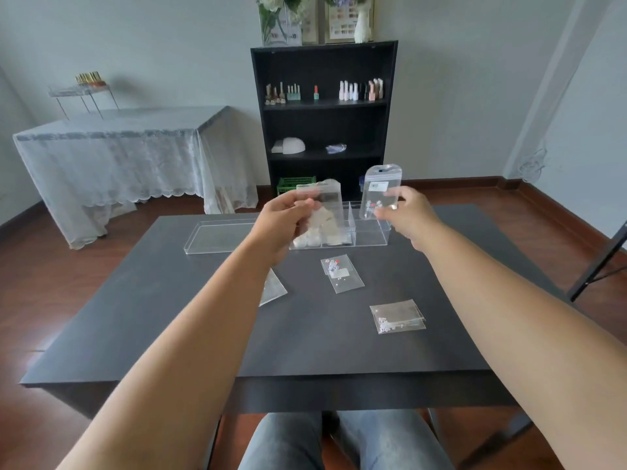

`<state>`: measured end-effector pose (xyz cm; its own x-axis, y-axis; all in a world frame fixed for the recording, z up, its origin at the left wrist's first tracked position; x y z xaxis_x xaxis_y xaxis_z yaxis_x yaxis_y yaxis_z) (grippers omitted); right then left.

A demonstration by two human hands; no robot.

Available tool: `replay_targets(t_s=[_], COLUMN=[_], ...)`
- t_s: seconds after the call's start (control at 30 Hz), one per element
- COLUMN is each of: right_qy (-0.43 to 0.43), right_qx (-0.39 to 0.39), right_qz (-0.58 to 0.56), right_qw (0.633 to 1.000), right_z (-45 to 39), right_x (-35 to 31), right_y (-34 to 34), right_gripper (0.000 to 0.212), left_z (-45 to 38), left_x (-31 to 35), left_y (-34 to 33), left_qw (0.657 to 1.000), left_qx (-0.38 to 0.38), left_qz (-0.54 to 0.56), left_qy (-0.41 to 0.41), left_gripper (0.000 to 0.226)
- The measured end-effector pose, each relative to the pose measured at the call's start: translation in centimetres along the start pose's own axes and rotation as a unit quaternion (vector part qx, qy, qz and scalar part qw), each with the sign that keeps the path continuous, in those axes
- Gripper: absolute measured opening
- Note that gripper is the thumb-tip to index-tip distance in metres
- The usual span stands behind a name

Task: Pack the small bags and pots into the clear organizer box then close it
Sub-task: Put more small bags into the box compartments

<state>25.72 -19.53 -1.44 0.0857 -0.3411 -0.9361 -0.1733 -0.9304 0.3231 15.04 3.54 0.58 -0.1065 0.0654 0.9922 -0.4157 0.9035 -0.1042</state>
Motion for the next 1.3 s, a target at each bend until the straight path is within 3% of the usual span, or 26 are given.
replay_targets(t_s=[0.07, 0.17, 0.33, 0.4, 0.47, 0.6, 0.67, 0.73, 0.83, 0.9, 1.07, 1.13, 1.3], right_qy=[0.005, 0.003, -0.066, -0.093, -0.068, 0.022, 0.025, 0.037, 0.082, 0.114, 0.148, 0.144, 0.172], right_qx=[-0.059, -0.138, -0.187, -0.171, -0.142, -0.037, 0.022, 0.056, 0.063, 0.05, -0.007, -0.03, -0.045], right_qz=[-0.023, -0.074, -0.149, -0.153, -0.102, -0.053, -0.038, 0.01, 0.109, 0.176, 0.275, 0.294, 0.363], right_qw=[0.998, 0.988, 0.969, 0.969, 0.982, 0.998, 0.999, 0.998, 0.989, 0.976, 0.95, 0.944, 0.915], right_z=[0.8, 2.0, 1.7, 1.2, 0.4, -1.8, -3.1, -4.1, -4.9, -4.9, -4.2, -3.9, -3.3], right_x=[-0.5, -1.1, -0.4, 0.4, 0.8, 0.1, 0.2, -0.1, -0.7, -1.2, -1.7, -1.5, -2.2], right_y=[-1.3, -2.9, -3.2, -3.0, -2.6, -0.9, 0.1, 0.7, 0.2, -0.7, -3.4, -4.0, -4.6], right_gripper=[0.043, 0.038, 0.03, 0.036, 0.037, 0.001, 0.007, 0.006, 0.02, 0.03, 0.053, 0.068, 0.077], left_z=[-1.4, -3.0, -4.2, -4.4, -4.8, -5.8, -6.0, -6.1, -5.8, -5.7, -6.2, -6.3, -6.4], left_x=[0.2, 0.0, -1.6, -2.2, -2.4, -2.6, -2.5, -2.6, -3.5, -4.7, -7.3, -7.8, -7.9], left_y=[-1.5, -3.3, -5.5, -6.4, -7.2, -7.9, -8.1, -8.5, -9.0, -8.9, -9.2, -9.3, -9.2], left_qw=[0.999, 0.998, 0.997, 0.997, 0.996, 0.99, 0.98, 0.952, 0.831, 0.784, 0.728, 0.721, 0.719], left_qx=[0.029, 0.063, 0.069, 0.065, 0.07, 0.102, 0.106, 0.079, 0.035, 0.004, -0.075, -0.09, -0.09], left_qz=[0.034, -0.006, -0.032, -0.031, -0.05, -0.094, -0.162, -0.278, -0.504, -0.571, -0.653, -0.666, -0.673], left_qy=[-0.001, -0.02, -0.005, 0.003, -0.005, -0.014, -0.04, -0.097, -0.23, -0.245, -0.195, -0.165, -0.151], left_gripper=[0.011, 0.01, 0.011, 0.014, 0.021, 0.041, 0.046, 0.048, 0.05, 0.056, 0.059, 0.059, 0.057])
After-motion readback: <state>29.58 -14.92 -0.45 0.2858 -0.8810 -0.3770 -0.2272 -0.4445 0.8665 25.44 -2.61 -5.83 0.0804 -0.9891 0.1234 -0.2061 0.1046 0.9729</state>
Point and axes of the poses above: each hand's wrist, its own z-axis away from the middle knuckle, its own y-axis out of the back of the hand, x = y × z, the point moved 9 cm from there along -z, towards the middle knuckle, and after that the axes turned 14 degrees about x, right-handed, at the moved point
